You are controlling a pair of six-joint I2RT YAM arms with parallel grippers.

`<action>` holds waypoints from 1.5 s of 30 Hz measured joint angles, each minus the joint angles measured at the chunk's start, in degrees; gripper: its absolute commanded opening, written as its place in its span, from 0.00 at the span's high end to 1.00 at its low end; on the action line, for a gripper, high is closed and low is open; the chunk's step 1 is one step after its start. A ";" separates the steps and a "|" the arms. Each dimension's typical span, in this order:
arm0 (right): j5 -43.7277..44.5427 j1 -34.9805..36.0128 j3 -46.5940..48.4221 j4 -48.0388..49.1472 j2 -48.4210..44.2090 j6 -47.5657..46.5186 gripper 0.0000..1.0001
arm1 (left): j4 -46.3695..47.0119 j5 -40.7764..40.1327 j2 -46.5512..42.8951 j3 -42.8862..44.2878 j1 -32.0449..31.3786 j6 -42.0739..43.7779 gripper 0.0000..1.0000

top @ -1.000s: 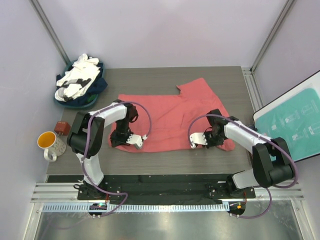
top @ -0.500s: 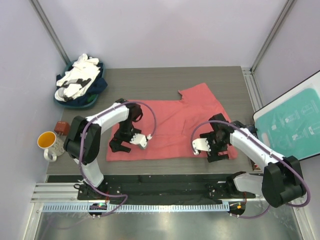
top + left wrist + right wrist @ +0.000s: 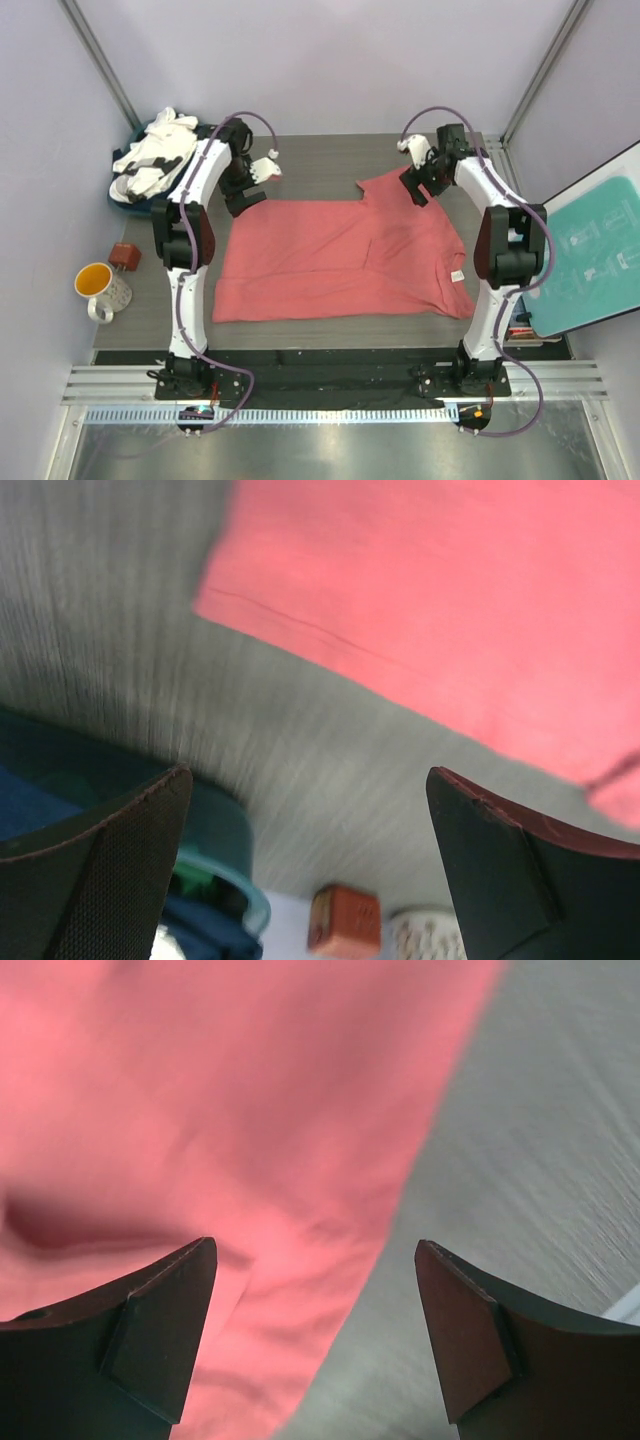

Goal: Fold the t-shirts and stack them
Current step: Grap the side of the flattened tshirt furthest away from the robot with both arms

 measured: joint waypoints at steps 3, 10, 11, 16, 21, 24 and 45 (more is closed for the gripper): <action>-0.20 -3.56 9.99 3.45 8.44 10.93 0.16 | 1.27 1.38 5.49 4.85 2.78 -4.48 0.00; 0.15 -6.73 18.56 9.09 18.60 24.46 0.18 | 4.98 1.92 5.40 -0.13 3.93 -6.14 0.00; -0.35 -6.60 19.30 9.60 19.82 25.68 0.19 | 5.55 1.97 5.38 -1.09 3.72 -5.95 0.00; -4.24 -5.77 22.62 11.74 25.16 32.28 0.26 | 7.34 2.62 5.38 -2.89 3.13 -5.18 0.00; -4.76 -5.35 29.64 15.12 30.77 38.32 0.27 | 9.20 2.89 5.09 -2.89 2.56 -5.09 0.00; -4.68 -5.33 32.87 16.59 33.31 40.04 0.31 | 9.55 2.69 5.05 -2.89 2.05 -4.76 0.00; -6.19 -1.46 30.18 17.66 32.41 34.56 0.49 | 12.57 -1.70 5.05 -1.49 0.00 1.97 0.00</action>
